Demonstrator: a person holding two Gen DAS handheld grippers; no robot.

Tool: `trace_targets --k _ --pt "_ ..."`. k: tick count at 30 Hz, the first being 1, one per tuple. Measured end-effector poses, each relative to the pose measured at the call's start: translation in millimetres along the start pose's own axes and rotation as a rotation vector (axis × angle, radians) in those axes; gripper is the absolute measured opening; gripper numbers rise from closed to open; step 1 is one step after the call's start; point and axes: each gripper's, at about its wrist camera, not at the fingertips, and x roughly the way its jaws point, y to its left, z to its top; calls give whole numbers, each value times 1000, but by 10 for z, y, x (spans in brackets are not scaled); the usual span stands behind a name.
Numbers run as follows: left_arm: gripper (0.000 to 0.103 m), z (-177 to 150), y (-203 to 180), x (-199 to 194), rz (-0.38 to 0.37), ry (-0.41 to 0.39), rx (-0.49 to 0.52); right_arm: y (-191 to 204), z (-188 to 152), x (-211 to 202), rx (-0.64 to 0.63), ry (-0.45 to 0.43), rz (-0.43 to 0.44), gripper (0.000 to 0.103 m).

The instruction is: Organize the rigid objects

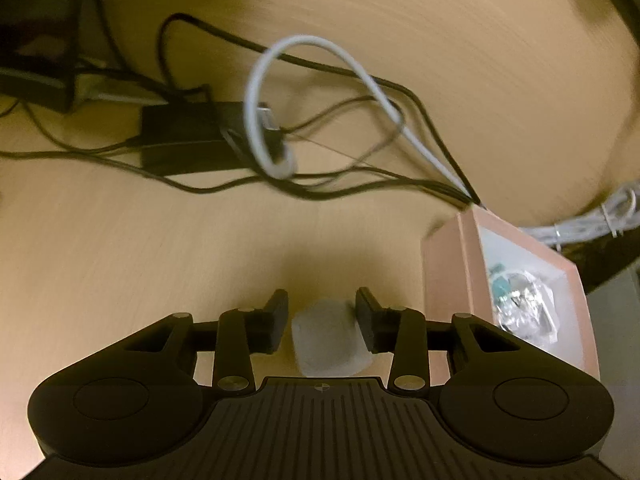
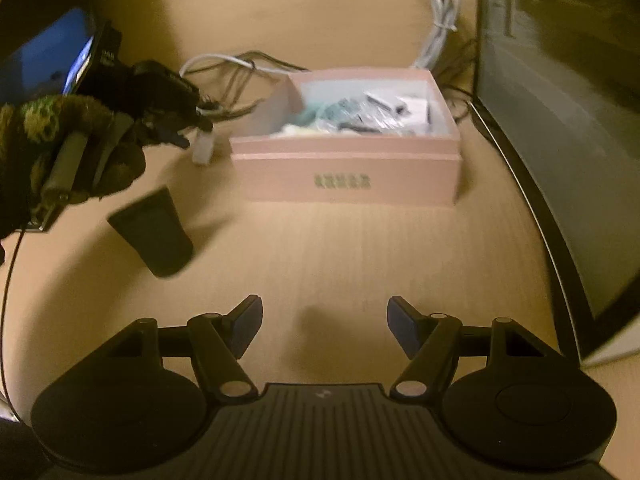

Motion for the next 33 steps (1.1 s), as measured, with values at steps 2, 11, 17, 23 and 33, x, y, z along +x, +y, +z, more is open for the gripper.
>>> trace_targets --k 2,11,17,23,33 --pt "42 -34 -72 21 -9 14 25 -34 -52 9 17 15 -6 70" --pt "44 -221 -340 94 3 97 255 -24 -159 -24 8 33 -37 70" --pt "44 -321 -207 -176 18 66 332 0 -104 4 -17 25 -18 70" --pt "44 -441 33 -579 56 18 375 265 34 64 -131 -8 58 70" --pt "44 -946 616 -1240 9 39 176 999 67 326 -421 -11 166 70"
